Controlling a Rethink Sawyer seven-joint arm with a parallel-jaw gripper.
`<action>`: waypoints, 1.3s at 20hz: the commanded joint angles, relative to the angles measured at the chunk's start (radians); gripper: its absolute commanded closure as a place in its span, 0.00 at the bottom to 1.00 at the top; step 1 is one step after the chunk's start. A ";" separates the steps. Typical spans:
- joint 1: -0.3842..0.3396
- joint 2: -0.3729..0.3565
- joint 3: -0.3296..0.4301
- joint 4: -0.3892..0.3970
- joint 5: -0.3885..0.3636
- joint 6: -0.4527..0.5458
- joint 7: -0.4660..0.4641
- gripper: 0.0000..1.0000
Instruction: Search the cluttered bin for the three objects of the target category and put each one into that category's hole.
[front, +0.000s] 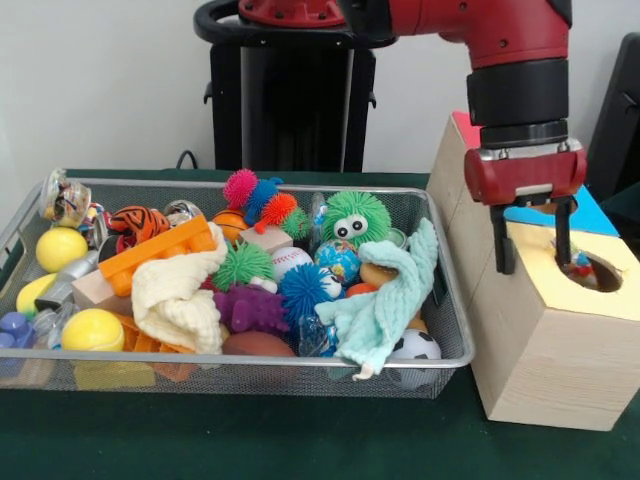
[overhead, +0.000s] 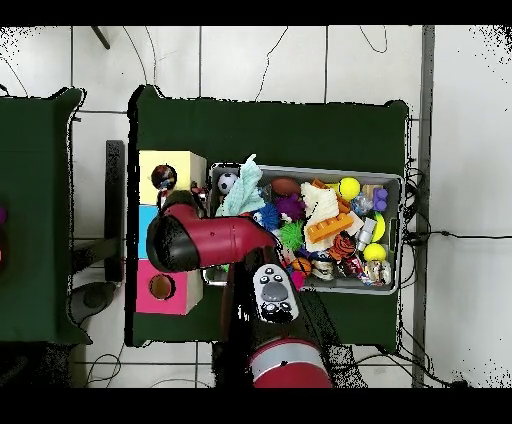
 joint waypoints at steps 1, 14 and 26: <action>0.116 0.001 -0.061 0.111 -0.044 -0.101 0.172 0.00; 0.095 -0.047 -0.035 0.147 -0.040 -0.091 0.149 0.00; 0.159 -0.089 -0.121 0.120 -0.007 0.004 0.119 0.00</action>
